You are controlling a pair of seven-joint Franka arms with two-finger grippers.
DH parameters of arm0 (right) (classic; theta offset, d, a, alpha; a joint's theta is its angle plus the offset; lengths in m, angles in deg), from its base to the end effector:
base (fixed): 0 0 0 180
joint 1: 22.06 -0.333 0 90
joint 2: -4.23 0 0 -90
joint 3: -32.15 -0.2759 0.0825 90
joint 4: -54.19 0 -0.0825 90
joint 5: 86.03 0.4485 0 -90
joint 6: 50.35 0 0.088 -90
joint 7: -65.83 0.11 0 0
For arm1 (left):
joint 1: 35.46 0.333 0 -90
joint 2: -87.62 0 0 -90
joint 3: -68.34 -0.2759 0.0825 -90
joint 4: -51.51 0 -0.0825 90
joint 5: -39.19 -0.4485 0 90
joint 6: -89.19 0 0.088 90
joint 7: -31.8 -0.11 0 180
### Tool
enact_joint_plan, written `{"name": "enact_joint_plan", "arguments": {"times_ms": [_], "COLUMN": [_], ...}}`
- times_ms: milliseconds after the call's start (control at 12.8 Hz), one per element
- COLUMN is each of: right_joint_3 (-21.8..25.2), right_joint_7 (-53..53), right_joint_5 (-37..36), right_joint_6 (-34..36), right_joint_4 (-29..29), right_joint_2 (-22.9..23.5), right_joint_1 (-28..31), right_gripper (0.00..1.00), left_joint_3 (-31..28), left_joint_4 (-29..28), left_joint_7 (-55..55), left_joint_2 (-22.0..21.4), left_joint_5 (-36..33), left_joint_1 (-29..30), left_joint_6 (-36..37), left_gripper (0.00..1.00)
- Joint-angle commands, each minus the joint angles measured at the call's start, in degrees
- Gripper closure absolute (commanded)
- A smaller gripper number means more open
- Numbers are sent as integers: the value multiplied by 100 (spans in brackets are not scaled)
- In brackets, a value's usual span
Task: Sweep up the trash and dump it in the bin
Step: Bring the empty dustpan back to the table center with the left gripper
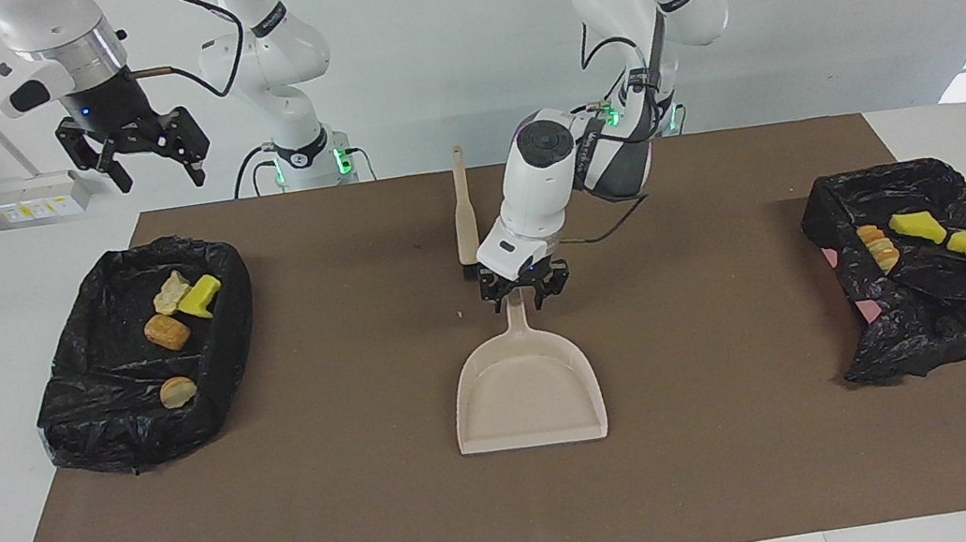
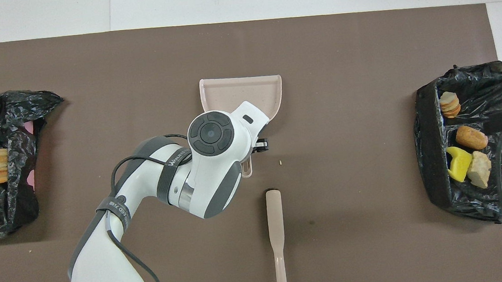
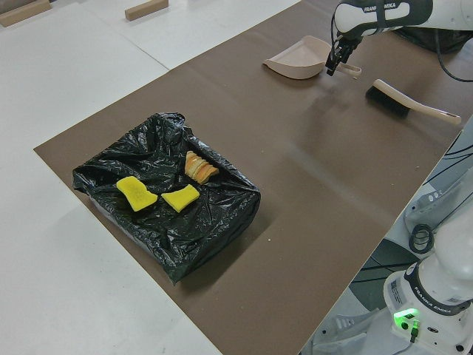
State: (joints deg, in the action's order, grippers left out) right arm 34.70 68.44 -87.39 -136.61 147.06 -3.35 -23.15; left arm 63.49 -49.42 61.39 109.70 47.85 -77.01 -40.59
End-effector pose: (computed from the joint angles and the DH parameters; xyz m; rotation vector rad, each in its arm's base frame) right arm 0.5752 -0.0189 0.6279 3.1218 -0.1131 0.0265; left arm 0.5584 -0.4250 0.2847 2.9985 -0.0635 0.0770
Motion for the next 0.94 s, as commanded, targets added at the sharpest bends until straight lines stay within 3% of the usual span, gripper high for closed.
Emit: {"name": "enact_joint_plan", "arguments": {"times_ms": [0,312,545,857], "right_joint_3": [-35,-35,-35,-35], "right_joint_7": [-173,-173,-173,-173], "right_joint_5": [49,49,49,49], "right_joint_6": [30,30,30,30], "right_joint_4": [-23,-23,-23,-23], "right_joint_2": [-16,-16,-25,-16], "right_joint_1": [74,74,74,74], "right_gripper": [0,0,0,0], "left_joint_3": [-86,-95,-95,-104], "left_joint_4": [-14,65,362,995], "left_joint_7": [-58,-337,-1540,-3227], "left_joint_2": [-466,-844,-1152,-1197], "left_joint_5": [83,-136,-146,-181], "left_joint_1": [242,813,1472,2281], "left_joint_6": [575,998,1699,2851], "left_gripper": [0,0,0,0]}}
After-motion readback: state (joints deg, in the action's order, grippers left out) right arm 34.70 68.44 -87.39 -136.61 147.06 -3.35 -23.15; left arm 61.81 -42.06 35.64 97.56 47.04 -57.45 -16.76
